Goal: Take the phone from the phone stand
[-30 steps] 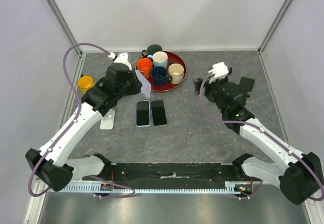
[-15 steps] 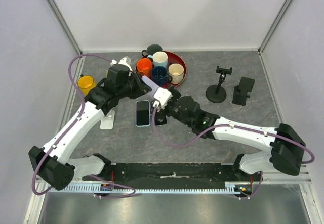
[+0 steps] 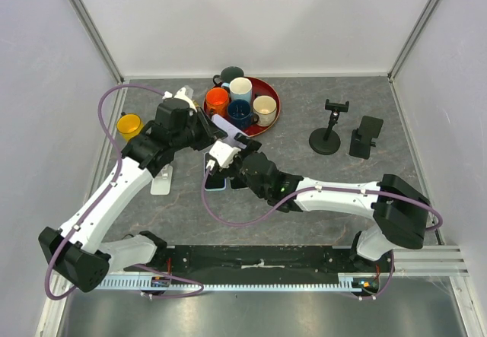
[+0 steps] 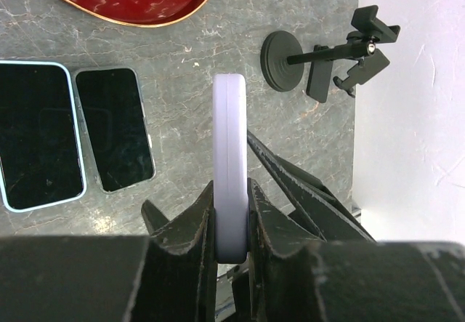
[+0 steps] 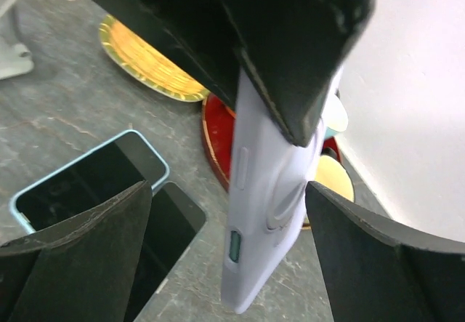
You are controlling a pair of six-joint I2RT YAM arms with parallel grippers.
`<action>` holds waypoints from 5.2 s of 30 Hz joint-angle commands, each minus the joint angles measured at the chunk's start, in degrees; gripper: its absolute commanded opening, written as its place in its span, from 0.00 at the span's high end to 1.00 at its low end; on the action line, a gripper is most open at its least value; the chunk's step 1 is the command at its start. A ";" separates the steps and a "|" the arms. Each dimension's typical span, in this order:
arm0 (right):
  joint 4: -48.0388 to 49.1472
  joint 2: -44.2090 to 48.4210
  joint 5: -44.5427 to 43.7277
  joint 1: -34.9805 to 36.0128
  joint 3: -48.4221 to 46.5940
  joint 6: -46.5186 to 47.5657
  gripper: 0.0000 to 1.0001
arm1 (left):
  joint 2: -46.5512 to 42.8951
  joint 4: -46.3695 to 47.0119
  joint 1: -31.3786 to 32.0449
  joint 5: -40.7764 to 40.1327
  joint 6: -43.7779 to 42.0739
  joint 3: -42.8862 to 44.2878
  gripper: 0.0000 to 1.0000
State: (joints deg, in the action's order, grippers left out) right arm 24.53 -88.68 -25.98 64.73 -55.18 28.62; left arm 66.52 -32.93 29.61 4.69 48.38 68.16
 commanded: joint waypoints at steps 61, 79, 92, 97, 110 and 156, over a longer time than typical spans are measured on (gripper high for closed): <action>-10.92 -14.15 46.28 -29.31 -0.37 -77.22 1.00 | -40.60 20.45 -2.62 -27.81 -39.50 -35.64 0.11; -14.25 -17.22 44.25 -29.40 2.53 -72.92 0.90 | -39.54 20.54 -2.62 -24.29 -38.54 -35.55 0.12; -18.46 -14.68 39.51 -29.49 3.94 -69.94 0.49 | -39.71 20.45 -2.62 -24.46 -38.19 -35.55 0.12; -23.47 -13.89 37.41 -29.49 2.10 -65.64 0.43 | -39.80 20.27 -2.62 -24.64 -37.92 -35.38 0.12; -34.90 -4.40 19.75 -29.40 0.34 -57.19 0.02 | -38.14 18.16 -2.62 -27.71 -35.37 -34.94 0.10; -12.14 45.62 -22.89 -29.40 -0.46 -13.24 0.02 | -40.77 24.14 -2.62 -42.92 -52.60 -0.13 0.00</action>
State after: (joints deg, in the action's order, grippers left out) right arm 9.41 -42.83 -49.39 35.38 -54.46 15.84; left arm 26.06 -10.61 27.18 -37.36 -1.15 67.24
